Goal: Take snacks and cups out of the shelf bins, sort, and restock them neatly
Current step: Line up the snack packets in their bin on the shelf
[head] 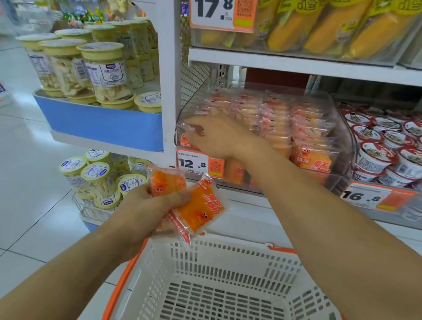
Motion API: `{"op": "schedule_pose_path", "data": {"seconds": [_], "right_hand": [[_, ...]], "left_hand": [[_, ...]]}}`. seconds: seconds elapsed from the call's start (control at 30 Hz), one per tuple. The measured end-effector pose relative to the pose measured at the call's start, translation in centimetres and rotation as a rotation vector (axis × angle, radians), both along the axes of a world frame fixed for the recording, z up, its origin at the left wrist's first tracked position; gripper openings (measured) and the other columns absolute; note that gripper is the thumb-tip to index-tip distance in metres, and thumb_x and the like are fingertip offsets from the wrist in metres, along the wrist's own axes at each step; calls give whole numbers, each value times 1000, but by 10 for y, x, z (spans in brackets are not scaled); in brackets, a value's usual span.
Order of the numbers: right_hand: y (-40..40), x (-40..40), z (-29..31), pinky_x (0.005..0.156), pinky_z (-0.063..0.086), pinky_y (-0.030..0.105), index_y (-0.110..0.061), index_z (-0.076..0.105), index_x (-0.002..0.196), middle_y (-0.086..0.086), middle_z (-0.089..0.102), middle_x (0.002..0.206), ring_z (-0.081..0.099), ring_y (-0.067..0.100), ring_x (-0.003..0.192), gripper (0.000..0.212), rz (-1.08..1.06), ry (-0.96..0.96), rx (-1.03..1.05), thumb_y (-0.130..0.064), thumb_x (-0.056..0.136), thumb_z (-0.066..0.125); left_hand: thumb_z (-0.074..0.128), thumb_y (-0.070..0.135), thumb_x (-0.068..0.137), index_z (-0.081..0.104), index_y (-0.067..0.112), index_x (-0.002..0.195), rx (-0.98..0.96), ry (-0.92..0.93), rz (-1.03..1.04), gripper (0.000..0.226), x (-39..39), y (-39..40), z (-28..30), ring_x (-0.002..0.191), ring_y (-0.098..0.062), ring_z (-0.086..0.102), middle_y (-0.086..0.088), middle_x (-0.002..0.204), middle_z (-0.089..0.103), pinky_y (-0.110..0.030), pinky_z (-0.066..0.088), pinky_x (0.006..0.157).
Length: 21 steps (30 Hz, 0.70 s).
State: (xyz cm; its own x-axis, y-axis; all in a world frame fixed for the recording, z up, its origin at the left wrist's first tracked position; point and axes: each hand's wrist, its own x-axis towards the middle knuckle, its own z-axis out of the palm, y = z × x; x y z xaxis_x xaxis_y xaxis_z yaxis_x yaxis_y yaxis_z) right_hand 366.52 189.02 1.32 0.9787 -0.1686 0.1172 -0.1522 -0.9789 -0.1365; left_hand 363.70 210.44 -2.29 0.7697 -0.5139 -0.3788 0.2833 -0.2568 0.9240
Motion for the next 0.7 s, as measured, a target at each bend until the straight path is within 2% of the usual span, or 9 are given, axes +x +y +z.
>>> {"op": "schedule_pose_path", "data": {"seconds": [0.07,0.13,0.23,0.3,0.4,0.47,0.57,0.63,0.7], "right_hand": [[2,2,-5,117,12,63,-43,51,140,13,34,155,23,34,147,41,-48,-22,-21,-50,105,29],[2,5,-13,116,20,59,-36,57,137,12,41,149,30,32,142,41,-100,-87,-65,-45,107,30],[-2,13,-18,104,43,47,-20,68,121,9,63,125,55,29,120,35,-85,-212,-11,-40,104,45],[-10,11,-7,94,51,43,-17,70,116,6,68,117,62,25,109,35,-54,-179,96,-44,99,56],[-18,5,12,101,49,44,-21,66,127,3,61,132,57,23,120,48,-31,-111,100,-49,88,70],[-15,4,8,98,50,42,-22,71,116,-1,67,122,60,19,114,38,-33,-183,41,-48,87,72],[-8,7,-9,95,47,38,-23,74,99,-3,70,105,58,20,109,32,-27,-240,-71,-51,95,60],[-14,4,-1,95,48,37,-21,76,101,-2,72,101,61,15,98,39,-2,-207,38,-53,98,53],[-19,-11,25,94,46,30,-18,74,111,-1,70,110,58,8,96,36,44,-238,180,-46,101,53]], "left_hand": [[78,23,81,65,14,115,2,-9,-7,38,-1,-1,0,83,-22,76,-5,94,78,-38,58,80],[79,25,80,64,15,117,6,-19,-26,41,-3,-2,0,85,-22,76,-4,95,78,-42,58,85],[80,28,78,63,17,117,10,-41,-39,44,-4,-4,-1,85,-21,76,-3,96,78,-43,58,87],[81,30,76,64,18,116,15,-63,-47,46,-4,-6,-2,86,-20,76,-1,95,78,-45,57,90],[82,33,72,65,20,112,21,-77,-40,46,-1,-8,-4,86,-20,76,1,94,78,-46,56,93],[82,33,73,65,21,110,19,-80,-26,42,1,-11,-5,85,-19,76,2,92,78,-46,56,93],[82,30,76,66,20,112,-2,-89,-10,41,1,-17,-5,85,-20,76,1,93,78,-47,57,91],[82,30,75,65,20,115,-18,-108,-2,45,0,-21,-3,86,-20,76,1,96,78,-47,57,90],[83,33,70,63,18,118,-56,-112,16,55,-1,-23,0,87,-22,76,-1,99,77,-47,57,90]]}}
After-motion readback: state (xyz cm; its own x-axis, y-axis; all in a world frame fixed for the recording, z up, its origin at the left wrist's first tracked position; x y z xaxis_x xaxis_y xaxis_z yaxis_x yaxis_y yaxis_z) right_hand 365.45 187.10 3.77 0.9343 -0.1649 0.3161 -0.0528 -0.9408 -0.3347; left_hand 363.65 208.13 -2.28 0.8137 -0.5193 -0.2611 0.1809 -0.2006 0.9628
